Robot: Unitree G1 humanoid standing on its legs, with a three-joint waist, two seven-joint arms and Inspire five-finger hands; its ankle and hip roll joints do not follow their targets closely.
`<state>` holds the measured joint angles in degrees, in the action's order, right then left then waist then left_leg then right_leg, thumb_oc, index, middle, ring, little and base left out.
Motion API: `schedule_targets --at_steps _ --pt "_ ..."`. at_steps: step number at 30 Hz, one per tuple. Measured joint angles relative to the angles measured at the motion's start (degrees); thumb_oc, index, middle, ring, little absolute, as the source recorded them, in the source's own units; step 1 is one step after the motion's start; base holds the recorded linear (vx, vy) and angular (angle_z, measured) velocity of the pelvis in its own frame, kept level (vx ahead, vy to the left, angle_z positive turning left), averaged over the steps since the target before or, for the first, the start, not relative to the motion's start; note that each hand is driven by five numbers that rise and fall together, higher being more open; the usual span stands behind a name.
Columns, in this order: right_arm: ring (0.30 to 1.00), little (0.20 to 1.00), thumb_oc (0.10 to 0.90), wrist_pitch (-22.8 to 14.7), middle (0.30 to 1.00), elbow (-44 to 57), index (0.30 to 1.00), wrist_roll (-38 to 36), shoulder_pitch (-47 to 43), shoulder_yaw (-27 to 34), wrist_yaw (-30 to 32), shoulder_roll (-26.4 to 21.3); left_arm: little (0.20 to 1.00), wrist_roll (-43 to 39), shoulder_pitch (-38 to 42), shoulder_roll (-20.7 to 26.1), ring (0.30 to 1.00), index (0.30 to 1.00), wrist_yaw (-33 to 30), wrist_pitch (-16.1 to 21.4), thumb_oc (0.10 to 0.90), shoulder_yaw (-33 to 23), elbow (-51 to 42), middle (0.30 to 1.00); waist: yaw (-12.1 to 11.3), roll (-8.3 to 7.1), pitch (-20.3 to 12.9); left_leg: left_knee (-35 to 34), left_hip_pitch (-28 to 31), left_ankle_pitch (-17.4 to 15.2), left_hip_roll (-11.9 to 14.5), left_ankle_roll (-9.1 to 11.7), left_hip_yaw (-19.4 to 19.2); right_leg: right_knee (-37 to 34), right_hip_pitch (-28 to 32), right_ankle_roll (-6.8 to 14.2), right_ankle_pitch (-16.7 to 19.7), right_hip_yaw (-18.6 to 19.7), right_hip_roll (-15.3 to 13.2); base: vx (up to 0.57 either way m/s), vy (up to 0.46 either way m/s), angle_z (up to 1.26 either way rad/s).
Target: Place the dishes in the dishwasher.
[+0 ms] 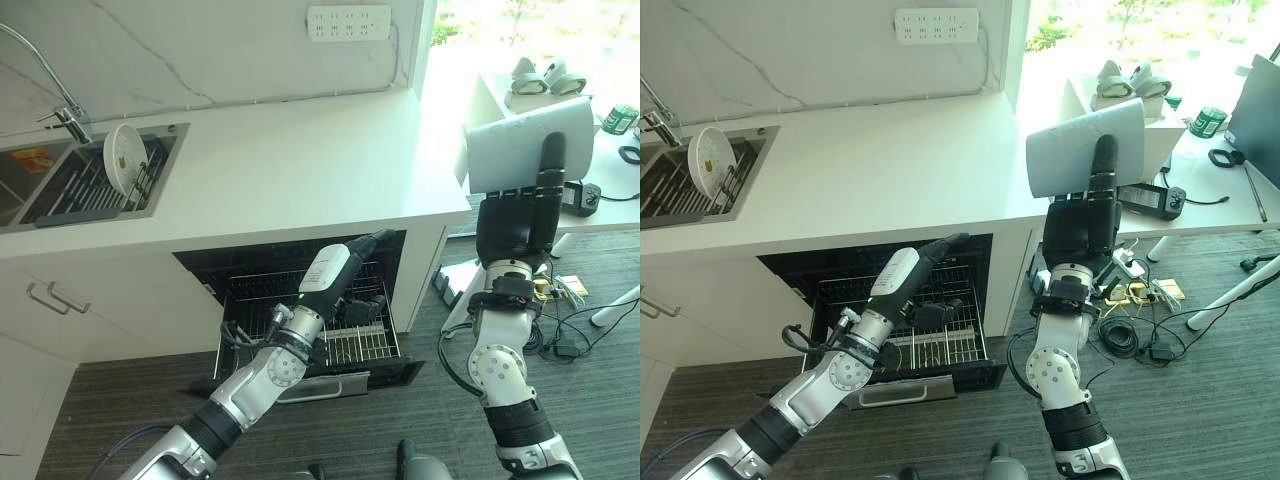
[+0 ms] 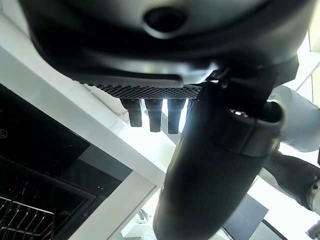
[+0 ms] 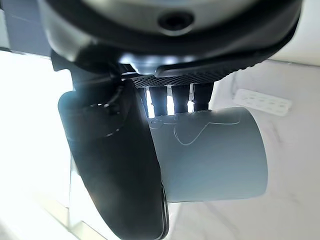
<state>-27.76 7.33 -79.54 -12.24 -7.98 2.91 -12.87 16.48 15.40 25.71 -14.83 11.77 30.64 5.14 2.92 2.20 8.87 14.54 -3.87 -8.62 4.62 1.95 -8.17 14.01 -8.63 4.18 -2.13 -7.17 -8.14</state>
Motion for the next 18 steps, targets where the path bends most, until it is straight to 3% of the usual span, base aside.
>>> schedule_targets --at_steps 3,6,9,18 --pt "0.3 0.3 0.4 4.12 0.3 -0.05 0.3 -0.45 5.94 0.38 -2.03 0.0 0.9 -2.8 -3.86 0.81 0.9 0.9 5.4 0.0 0.8 -3.95 -0.26 0.9 0.04 -0.01 0.0 -0.26 0.03 0.0 -0.05 0.0 -0.11 -0.11 -0.07 0.02 -0.01 0.03 -0.05 0.0 0.0 0.0" --pt "0.3 0.3 0.4 8.85 0.3 -0.47 0.3 -0.32 10.94 0.44 -5.23 -0.35 0.9 -2.77 -7.76 4.32 0.9 0.9 10.38 0.07 0.8 -4.23 -0.06 0.9 0.22 -0.01 0.0 -0.72 0.12 0.0 -0.05 0.0 -0.32 -0.2 -0.19 0.08 -0.05 0.21 -0.02 0.02 0.01 -0.04" --pt "0.3 0.3 0.4 13.21 0.3 -1.97 0.3 0.69 16.62 2.38 -8.57 -0.96 0.9 -2.66 -14.71 5.22 0.9 0.9 15.89 0.99 0.8 -9.47 1.5 0.9 0.31 -0.04 0.0 -0.9 0.27 0.0 -0.06 0.0 -0.43 -0.3 -0.19 0.21 -0.15 0.27 -0.01 0.0 0.01 0.0" --pt "0.3 0.3 0.4 20.87 0.3 -11.0 0.3 10.67 16.8 4.26 -13.89 -5.2 0.9 0.21 -17.78 15.42 0.9 0.9 30.68 -0.57 0.8 -10.79 3.91 0.9 -0.07 -0.18 -0.01 -0.84 -0.09 0.06 -0.38 -0.07 0.47 -0.22 0.08 0.32 -0.2 -0.55 -0.47 0.0 0.019 0.05"
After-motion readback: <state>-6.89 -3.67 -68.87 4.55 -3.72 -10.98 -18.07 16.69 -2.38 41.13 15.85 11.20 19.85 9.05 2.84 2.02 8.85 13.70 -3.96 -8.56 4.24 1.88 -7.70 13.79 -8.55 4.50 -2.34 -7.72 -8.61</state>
